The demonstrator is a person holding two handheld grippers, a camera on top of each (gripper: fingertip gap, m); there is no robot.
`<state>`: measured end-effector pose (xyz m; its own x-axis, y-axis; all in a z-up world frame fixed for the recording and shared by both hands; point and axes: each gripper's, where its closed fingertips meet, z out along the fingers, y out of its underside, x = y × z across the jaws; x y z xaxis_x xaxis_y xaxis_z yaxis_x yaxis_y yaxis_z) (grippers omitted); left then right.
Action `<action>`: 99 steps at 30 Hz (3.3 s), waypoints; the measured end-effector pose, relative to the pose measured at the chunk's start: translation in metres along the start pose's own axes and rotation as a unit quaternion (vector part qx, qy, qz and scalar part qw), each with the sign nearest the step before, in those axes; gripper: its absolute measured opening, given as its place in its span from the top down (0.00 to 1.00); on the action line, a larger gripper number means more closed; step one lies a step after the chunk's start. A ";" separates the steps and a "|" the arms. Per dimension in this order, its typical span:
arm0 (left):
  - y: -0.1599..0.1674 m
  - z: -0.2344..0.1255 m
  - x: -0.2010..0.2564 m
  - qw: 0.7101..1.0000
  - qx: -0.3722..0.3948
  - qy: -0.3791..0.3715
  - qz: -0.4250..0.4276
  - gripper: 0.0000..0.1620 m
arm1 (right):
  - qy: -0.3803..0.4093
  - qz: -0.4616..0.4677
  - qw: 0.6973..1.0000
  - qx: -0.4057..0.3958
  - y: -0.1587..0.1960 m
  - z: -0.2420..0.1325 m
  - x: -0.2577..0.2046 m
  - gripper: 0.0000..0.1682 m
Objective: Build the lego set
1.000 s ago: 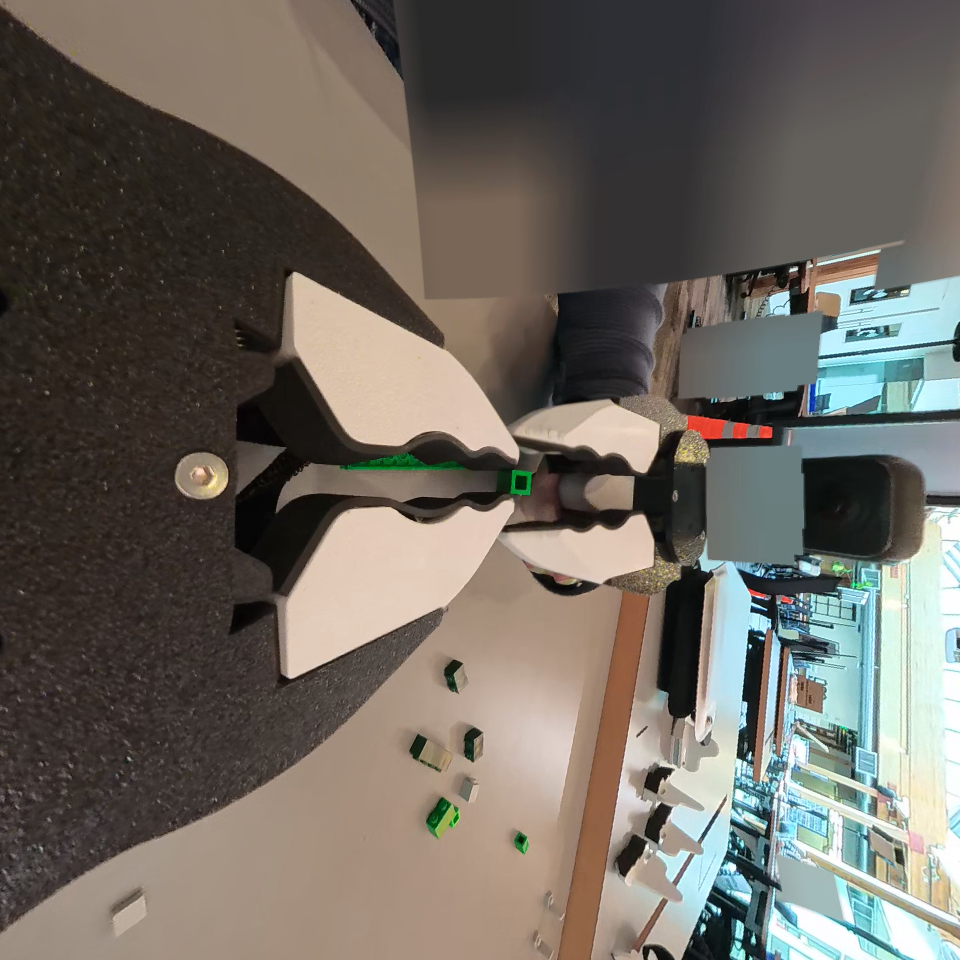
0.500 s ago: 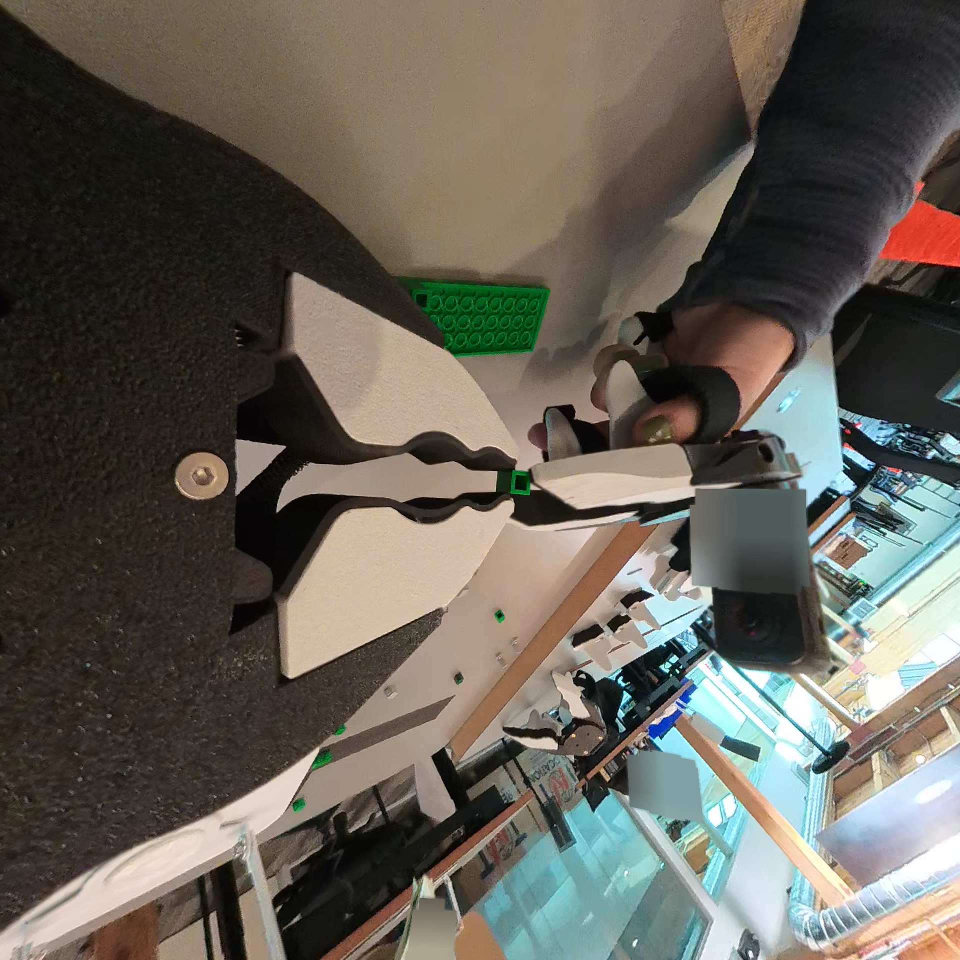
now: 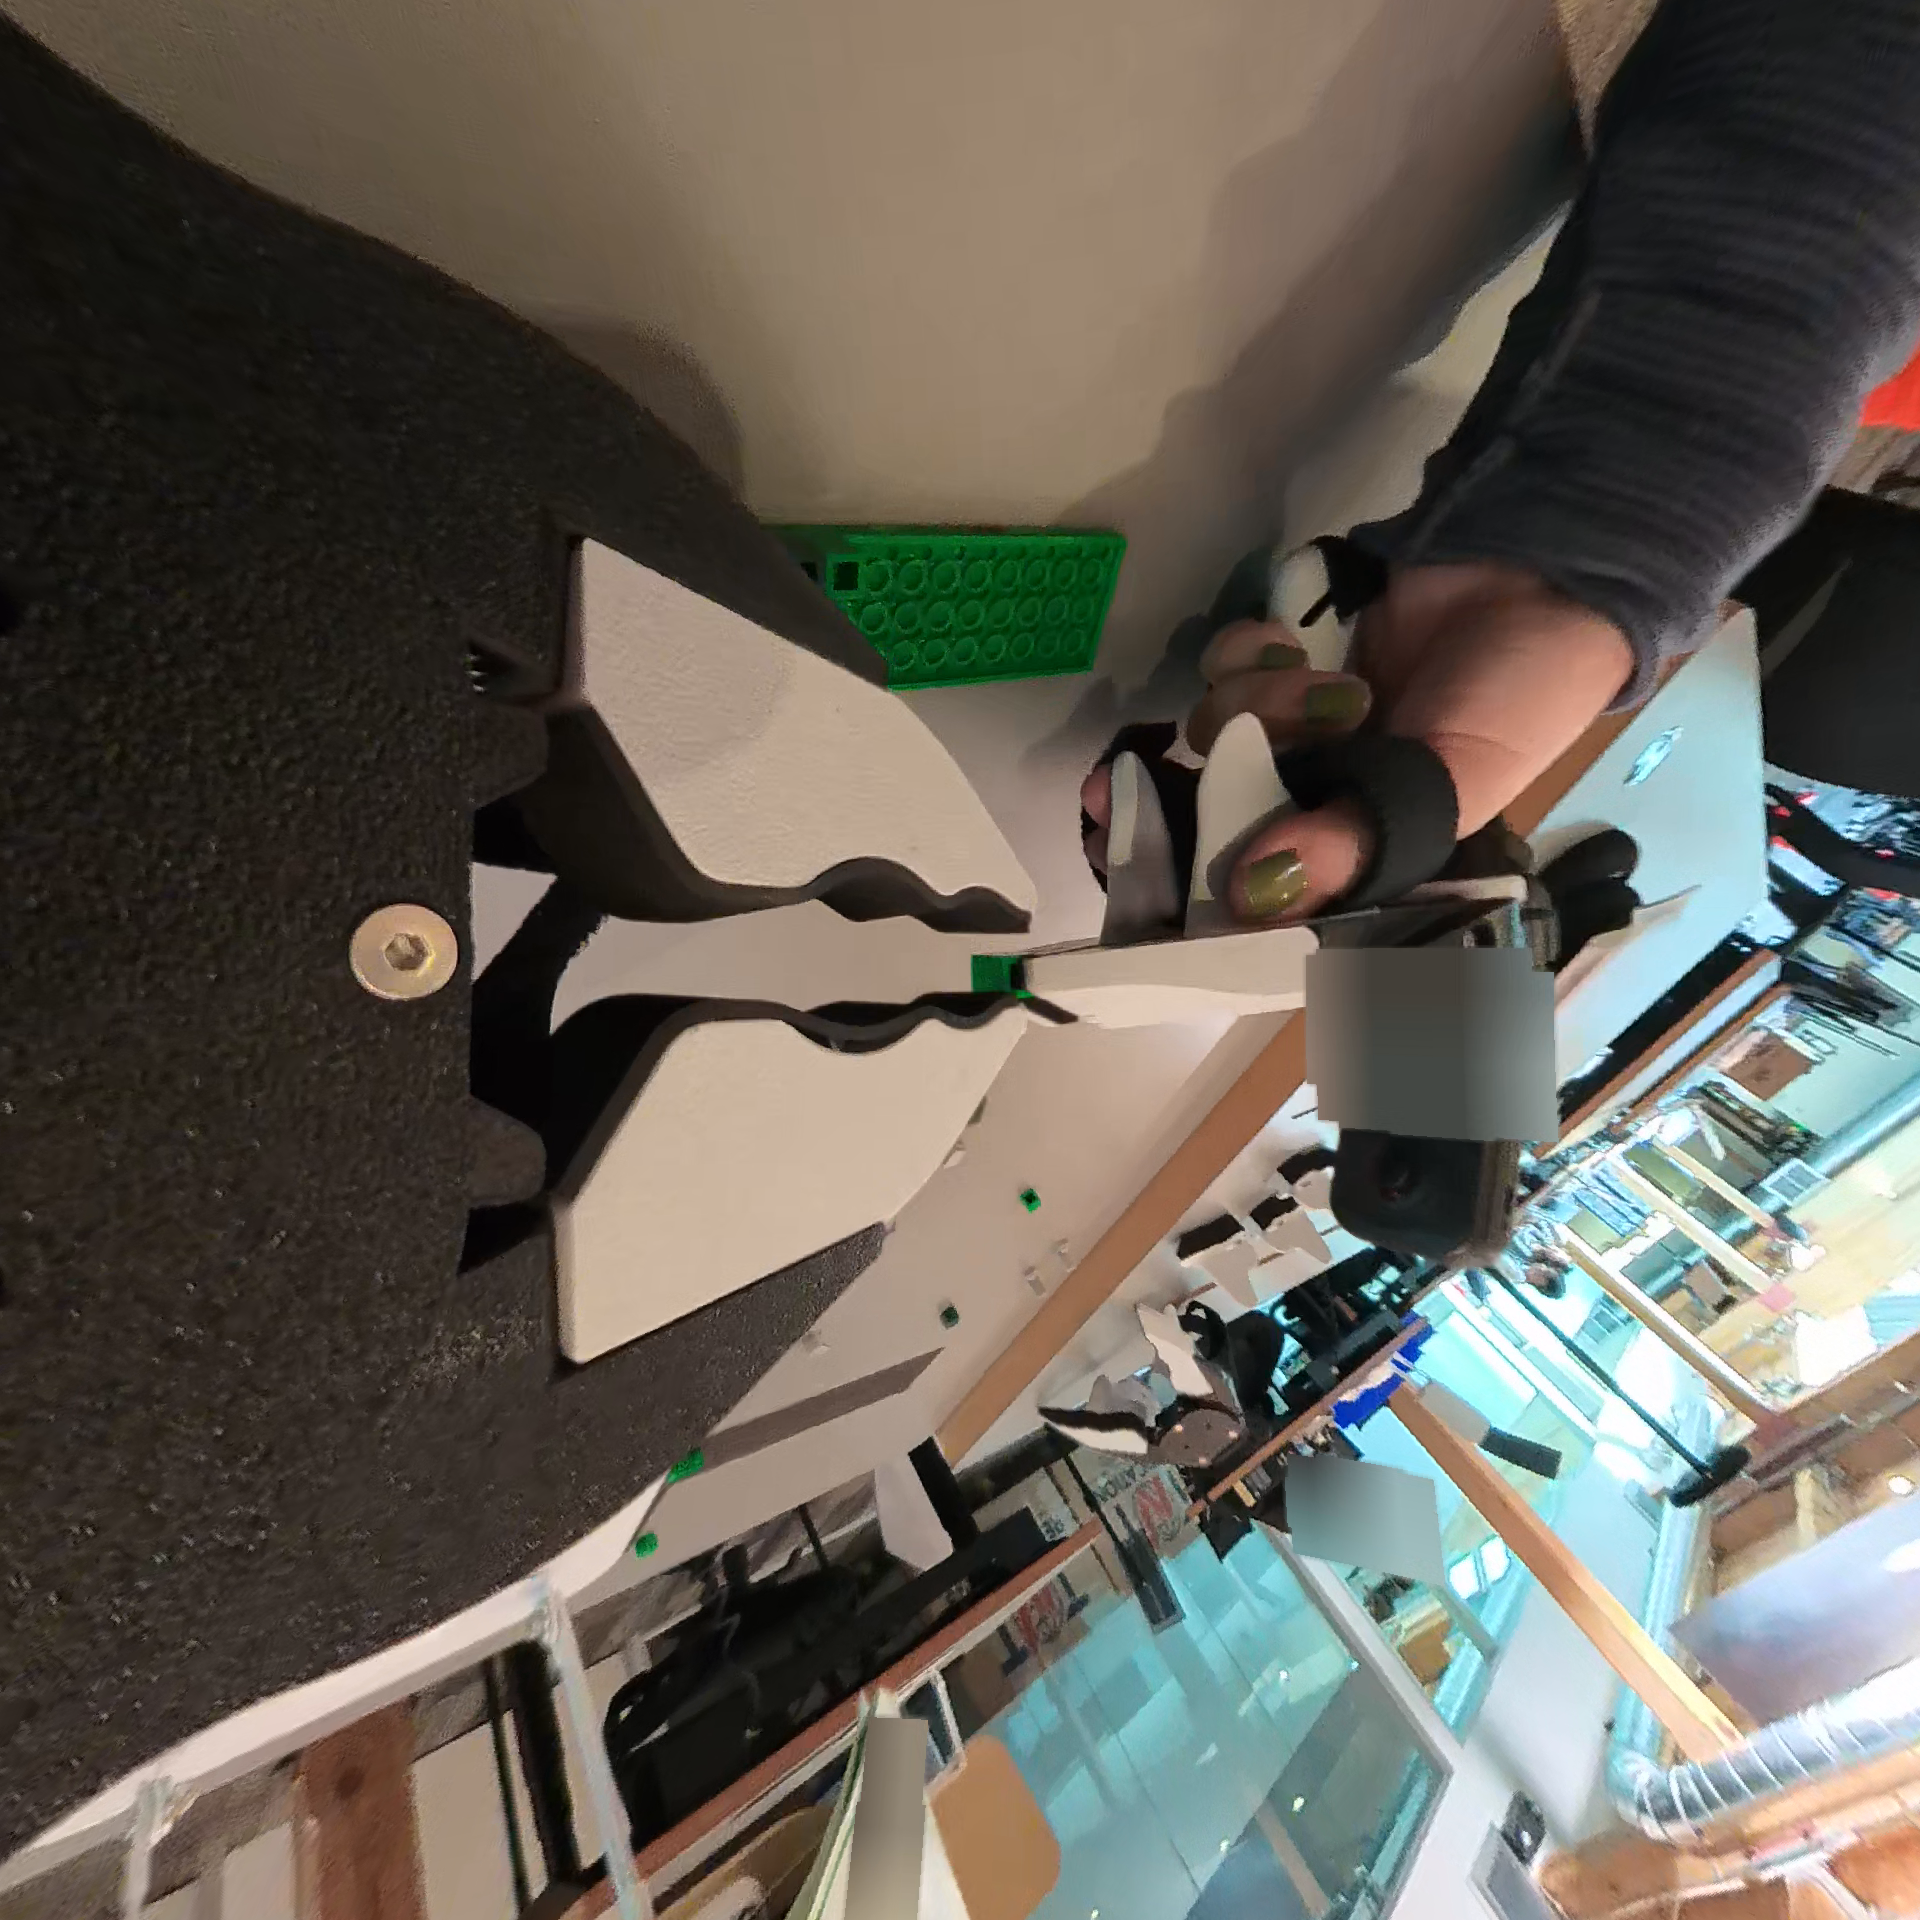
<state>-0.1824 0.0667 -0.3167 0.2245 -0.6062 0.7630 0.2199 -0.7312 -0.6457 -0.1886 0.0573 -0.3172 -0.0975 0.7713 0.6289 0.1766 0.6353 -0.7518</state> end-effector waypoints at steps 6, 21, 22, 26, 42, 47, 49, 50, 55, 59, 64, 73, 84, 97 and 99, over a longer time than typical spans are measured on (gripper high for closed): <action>0.006 -0.001 -0.009 0.999 -0.020 -0.032 -0.005 0.94 | -0.007 -0.008 1.000 -0.028 0.008 0.004 -0.003 0.96; 0.012 0.000 -0.015 0.998 -0.040 -0.039 -0.011 0.94 | -0.019 -0.007 0.999 -0.049 0.017 0.008 -0.007 0.92; 0.012 0.000 -0.013 0.999 -0.040 -0.033 -0.014 0.94 | -0.026 -0.007 0.998 -0.057 0.020 0.008 -0.009 0.90; 0.016 0.004 -0.014 0.998 -0.053 -0.031 -0.014 0.94 | -0.029 -0.004 0.998 -0.052 0.020 0.008 -0.010 0.95; 0.011 -0.009 -0.014 0.979 -0.067 -0.141 0.128 0.66 | 0.003 0.062 0.996 -0.064 0.028 -0.005 0.007 0.95; 0.053 -0.021 -0.010 0.884 -0.261 -0.230 0.311 0.61 | 0.024 0.146 0.988 -0.051 0.036 -0.022 0.020 0.95; 0.066 -0.019 -0.009 0.858 -0.313 -0.223 0.342 0.59 | 0.002 0.189 0.981 -0.042 0.034 -0.028 0.019 0.95; 0.068 -0.020 -0.011 0.840 -0.332 -0.229 0.362 0.61 | -0.001 0.204 0.978 -0.034 0.032 -0.031 0.019 0.95; 0.081 -0.021 -0.025 0.808 -0.396 -0.223 0.375 0.63 | 0.035 0.211 0.976 -0.030 0.035 -0.049 0.020 0.95; 0.088 -0.017 -0.029 0.804 -0.420 -0.212 0.363 0.67 | 0.070 0.197 0.978 -0.023 0.034 -0.060 0.020 0.95; 0.086 -0.019 -0.030 0.795 -0.439 -0.228 0.351 0.80 | 0.103 0.199 0.975 -0.008 0.033 -0.065 0.027 0.95; 0.084 -0.013 -0.031 0.813 -0.405 -0.261 0.326 0.80 | 0.189 0.102 0.974 -0.076 0.045 -0.065 0.039 0.95; 0.061 -0.007 0.000 0.866 -0.246 -0.301 0.315 0.80 | 0.231 0.080 0.963 -0.112 0.052 -0.070 0.047 0.95; 0.008 -0.006 0.004 0.880 -0.145 -0.311 0.330 0.80 | 0.207 0.052 0.970 -0.117 0.049 -0.074 0.032 0.95; 0.004 0.006 -0.003 0.881 -0.158 -0.299 0.331 0.80 | 0.208 0.066 0.971 -0.101 0.046 -0.076 0.033 0.96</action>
<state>-0.1761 0.0676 -0.3211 0.6856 -0.7280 0.0089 -0.4004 -0.3873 -0.8304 -0.1089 0.1093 -0.3156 0.3349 0.7367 0.5875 0.3542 0.4794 -0.8030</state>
